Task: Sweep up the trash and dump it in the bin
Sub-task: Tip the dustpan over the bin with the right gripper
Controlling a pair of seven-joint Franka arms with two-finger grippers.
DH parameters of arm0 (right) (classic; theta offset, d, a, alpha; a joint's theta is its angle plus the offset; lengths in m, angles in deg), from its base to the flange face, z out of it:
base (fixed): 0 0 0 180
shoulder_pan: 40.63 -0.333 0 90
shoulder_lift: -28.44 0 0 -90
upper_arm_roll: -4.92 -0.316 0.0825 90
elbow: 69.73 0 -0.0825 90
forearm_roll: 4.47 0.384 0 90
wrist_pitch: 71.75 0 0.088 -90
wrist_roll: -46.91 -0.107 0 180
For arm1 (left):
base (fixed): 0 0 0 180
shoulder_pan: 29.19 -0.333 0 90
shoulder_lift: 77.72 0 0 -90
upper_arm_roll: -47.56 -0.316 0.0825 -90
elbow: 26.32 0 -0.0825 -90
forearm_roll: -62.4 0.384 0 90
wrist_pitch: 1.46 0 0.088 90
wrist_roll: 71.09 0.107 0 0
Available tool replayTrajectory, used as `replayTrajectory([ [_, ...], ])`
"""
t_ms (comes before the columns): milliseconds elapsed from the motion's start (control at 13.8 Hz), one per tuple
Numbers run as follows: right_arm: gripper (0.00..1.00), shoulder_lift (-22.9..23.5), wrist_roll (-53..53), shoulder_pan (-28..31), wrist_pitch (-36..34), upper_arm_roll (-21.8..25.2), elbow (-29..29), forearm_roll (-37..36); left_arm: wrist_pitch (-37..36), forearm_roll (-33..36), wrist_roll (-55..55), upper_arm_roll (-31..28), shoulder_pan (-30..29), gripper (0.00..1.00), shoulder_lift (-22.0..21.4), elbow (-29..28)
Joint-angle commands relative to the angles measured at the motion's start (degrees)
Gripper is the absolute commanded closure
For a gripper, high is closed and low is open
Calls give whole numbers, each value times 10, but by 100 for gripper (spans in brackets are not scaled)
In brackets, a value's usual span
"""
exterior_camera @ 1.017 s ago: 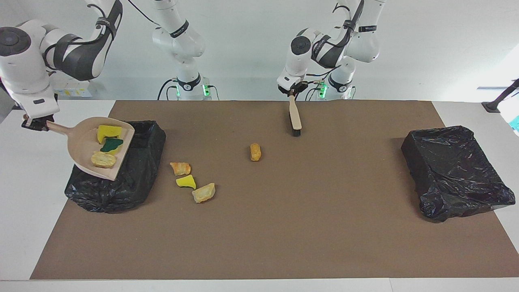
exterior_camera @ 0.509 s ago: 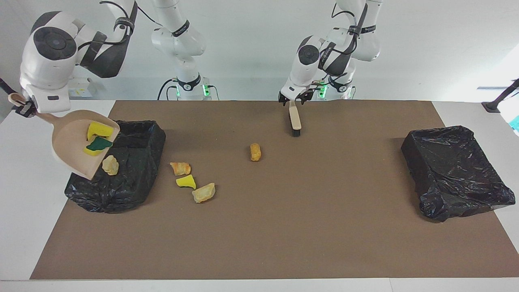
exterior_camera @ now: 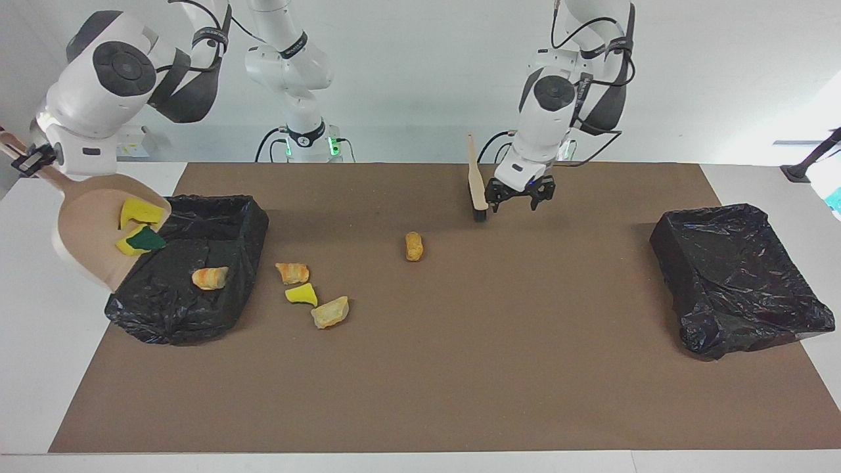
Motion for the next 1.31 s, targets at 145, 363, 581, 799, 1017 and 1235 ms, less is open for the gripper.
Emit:
replayTrajectory([
  [145, 100, -16, -27, -9, -22, -4, 14, -26, -196, 21, 135, 5, -78, 0, 2, 162],
  [363, 100, -16, -28, -36, -16, -4, 14, -63, -266, 37, 194, 3, -115, 0, 1, 250],
  [581, 100, -43, -55, -55, 13, -8, 59, -92, -307, 39, 213, 2, -133, 0, 10, 306],
  [799, 100, -62, -92, -56, 48, -10, 101, -39, -331, 39, 213, 0, -136, 0, 31, 350],
  [1017, 100, -55, -86, -56, 24, -12, 77, -30, -337, 51, 216, -7, -138, 0, 62, 389],
  [1235, 100, -55, -83, -55, 23, -12, 26, 81, -336, 61, 246, -8, -136, 0, 70, 402],
])
